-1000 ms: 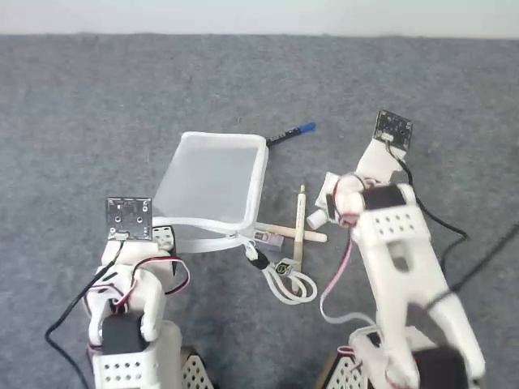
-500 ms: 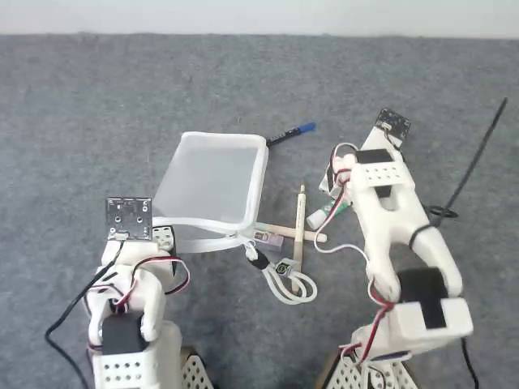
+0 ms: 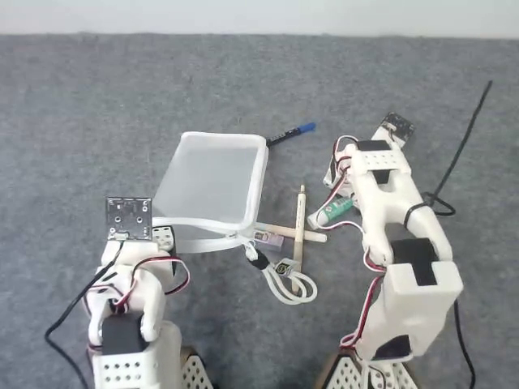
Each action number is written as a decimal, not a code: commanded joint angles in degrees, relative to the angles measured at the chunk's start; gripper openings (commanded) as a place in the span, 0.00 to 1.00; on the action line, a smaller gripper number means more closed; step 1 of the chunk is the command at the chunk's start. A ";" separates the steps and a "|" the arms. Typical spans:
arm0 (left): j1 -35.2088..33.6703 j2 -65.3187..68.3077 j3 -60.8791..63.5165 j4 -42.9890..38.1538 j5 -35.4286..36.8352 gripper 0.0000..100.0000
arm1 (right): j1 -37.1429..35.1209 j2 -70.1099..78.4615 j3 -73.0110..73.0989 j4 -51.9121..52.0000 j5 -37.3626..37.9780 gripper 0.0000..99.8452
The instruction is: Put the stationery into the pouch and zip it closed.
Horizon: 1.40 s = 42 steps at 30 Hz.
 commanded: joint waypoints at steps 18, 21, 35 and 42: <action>-0.44 -1.05 -6.46 5.54 -0.79 0.01 | 1.27 -14.73 -2.46 10.24 4.22 0.01; -0.44 -1.05 -7.34 5.63 -0.79 0.01 | 1.27 -15.78 -1.49 10.42 5.89 0.01; -0.44 -0.88 -17.63 7.82 -3.08 0.01 | 1.63 -16.48 -1.23 10.42 6.15 0.01; -0.44 1.93 -22.90 9.32 -3.25 0.01 | 1.45 -16.40 -1.23 10.42 6.15 0.01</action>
